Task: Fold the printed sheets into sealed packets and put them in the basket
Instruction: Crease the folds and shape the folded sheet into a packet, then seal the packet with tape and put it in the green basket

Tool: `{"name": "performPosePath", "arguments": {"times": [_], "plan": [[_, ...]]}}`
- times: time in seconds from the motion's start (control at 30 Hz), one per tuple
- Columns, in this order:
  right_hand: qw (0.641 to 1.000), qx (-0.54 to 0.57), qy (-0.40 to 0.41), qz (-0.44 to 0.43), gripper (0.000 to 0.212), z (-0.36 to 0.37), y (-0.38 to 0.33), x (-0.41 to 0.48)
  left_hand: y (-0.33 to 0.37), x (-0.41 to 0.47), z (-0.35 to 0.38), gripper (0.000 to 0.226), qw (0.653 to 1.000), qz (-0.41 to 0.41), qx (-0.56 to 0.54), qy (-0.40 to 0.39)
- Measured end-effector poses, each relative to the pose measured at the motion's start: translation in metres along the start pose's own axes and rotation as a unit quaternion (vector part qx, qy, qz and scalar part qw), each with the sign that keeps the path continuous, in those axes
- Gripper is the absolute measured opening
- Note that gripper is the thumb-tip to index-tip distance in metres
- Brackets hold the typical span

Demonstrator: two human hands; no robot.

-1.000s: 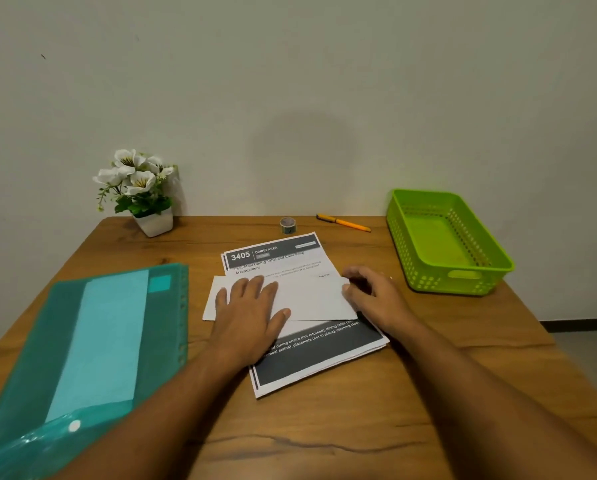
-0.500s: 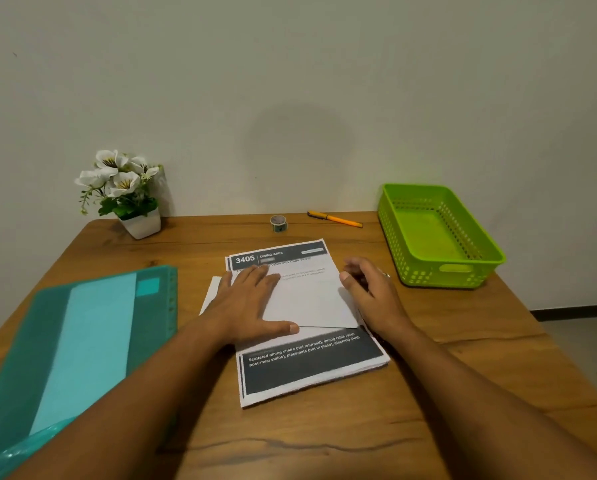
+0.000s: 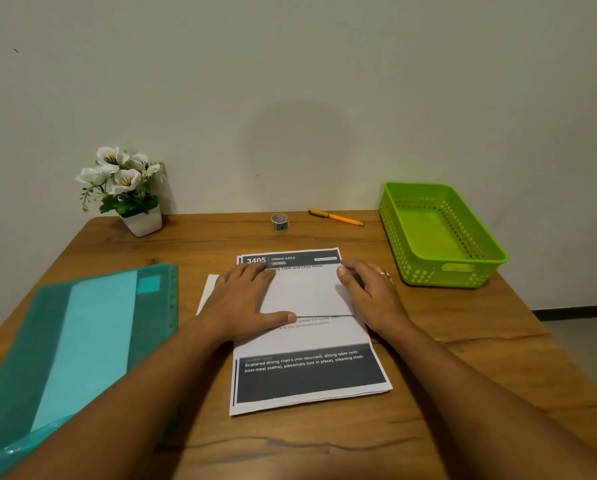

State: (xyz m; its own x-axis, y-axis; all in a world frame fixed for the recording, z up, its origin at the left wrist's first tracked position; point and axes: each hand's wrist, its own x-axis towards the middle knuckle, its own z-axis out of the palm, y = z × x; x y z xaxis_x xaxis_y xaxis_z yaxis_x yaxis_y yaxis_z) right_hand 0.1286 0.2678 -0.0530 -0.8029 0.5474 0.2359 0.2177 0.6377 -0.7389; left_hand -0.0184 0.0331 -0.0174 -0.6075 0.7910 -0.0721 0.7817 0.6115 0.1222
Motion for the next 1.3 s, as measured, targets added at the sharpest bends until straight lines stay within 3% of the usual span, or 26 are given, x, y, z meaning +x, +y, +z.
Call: {"name": "performPosePath", "arguments": {"times": [0.07,0.33,0.4,0.57,0.93,1.07,1.3], "plan": [[1.000,0.011,-0.008,0.007,0.052,-0.002,-0.002,-0.001,0.000,0.002,0.002,0.109,1.000,-0.009,0.001,0.005],[0.992,-0.117,-0.039,-0.040,0.049,0.001,-0.002,0.000,0.002,0.007,0.002,0.113,0.999,-0.020,-0.027,0.040],[0.989,-0.132,-0.042,-0.044,0.047,0.002,0.000,0.001,0.002,0.016,-0.004,0.104,0.997,-0.029,-0.049,0.049],[0.986,-0.150,-0.042,-0.051,0.051,0.004,-0.001,0.002,-0.011,0.065,-0.018,0.059,0.985,-0.053,-0.112,0.120],[0.985,-0.159,-0.049,-0.048,0.061,0.003,-0.004,0.001,-0.022,0.153,-0.027,0.037,0.989,-0.102,-0.055,0.094],[0.985,-0.156,-0.051,-0.046,0.062,0.003,-0.005,0.000,-0.023,0.155,-0.026,0.033,0.987,-0.092,-0.030,0.125],[0.984,-0.164,-0.051,-0.048,0.057,0.002,-0.006,0.000,0.007,0.095,-0.027,0.020,0.973,-0.023,-0.098,0.208]]}}
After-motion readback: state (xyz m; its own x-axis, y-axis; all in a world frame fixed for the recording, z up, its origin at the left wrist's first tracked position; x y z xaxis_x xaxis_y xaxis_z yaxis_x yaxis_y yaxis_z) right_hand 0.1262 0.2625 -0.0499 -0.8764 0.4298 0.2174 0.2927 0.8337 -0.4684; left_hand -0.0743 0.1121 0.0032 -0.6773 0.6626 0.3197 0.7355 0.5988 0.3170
